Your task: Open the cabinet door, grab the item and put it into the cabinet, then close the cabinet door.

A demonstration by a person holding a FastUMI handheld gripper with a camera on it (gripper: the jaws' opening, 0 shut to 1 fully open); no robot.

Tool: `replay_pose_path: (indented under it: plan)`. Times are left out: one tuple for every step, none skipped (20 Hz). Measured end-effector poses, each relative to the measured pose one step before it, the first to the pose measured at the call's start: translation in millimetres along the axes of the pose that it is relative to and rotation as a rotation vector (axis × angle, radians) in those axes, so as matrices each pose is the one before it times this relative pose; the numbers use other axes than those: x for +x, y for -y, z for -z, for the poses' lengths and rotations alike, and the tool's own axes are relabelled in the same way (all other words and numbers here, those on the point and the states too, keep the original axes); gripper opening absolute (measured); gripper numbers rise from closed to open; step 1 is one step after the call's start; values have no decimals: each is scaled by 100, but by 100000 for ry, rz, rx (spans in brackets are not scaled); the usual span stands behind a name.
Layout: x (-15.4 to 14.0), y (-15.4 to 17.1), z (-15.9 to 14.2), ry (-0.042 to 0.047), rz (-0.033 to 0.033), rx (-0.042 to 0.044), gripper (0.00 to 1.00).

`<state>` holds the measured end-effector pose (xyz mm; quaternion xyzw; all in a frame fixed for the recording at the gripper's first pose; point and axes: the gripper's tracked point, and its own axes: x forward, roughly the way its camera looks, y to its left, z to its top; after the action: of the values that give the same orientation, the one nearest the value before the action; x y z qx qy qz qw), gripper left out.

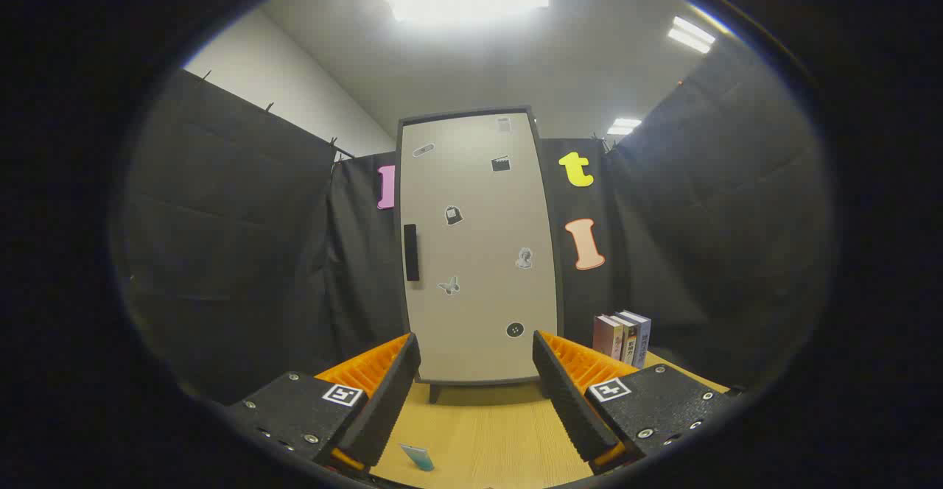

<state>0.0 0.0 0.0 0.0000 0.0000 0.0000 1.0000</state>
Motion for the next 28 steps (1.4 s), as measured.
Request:
replay_pose_path:
  plan:
    - [159,20,-30,328,280,-229,95]
    - [13,-36,63,-197,-48,65,95]
    - [-91,15,148,-468,-109,244,95]
    - [1,14,-29,-278,60,257,95]
    - [12,36,20,-222,85,264,95]
    - [-3,-31,16,-304,-55,218,95]
    - [59,28,90,-170,-18,143,95]
    - [21,-9,-69,12,-83,165,95]
    - [35,-10,72,-10,-121,202,95]
    - [13,-42,-25,-94,-208,183,95]
    - [5,35,134,-136,-311,160,95]
    - [8,-36,-5,-59,-384,58,95]
    - [60,1,-19,-18,-454,-87,95]
    - [-2,43,-58,92,-130,-184,95]
    - [29,-40,-49,290,-109,0,95]
    - [24,-43,-7,-4,-173,101,95]
    - [-57,21,56,-125,-1,174,95]
    - [-34,-57,-71,-91,-164,279,95]
    - [32,7,-6,-39,-129,278,95]
    - [41,18,2,96,-71,185,95]
    - [91,-14,-72,-32,-97,112,95]
    - [65,-20,108,-329,-295,190,95]
    - [148,-73,-13,-440,-526,202,95]
    - [166,-90,-90,-197,-653,337,95]
    - [128,-155,-164,121,-1016,355,95]
    - [1088,-563,-608,346,-839,355,95]
    - [1725,-764,-792,374,-888,197,95]
    - [1860,-219,-640,480,-653,54,95]
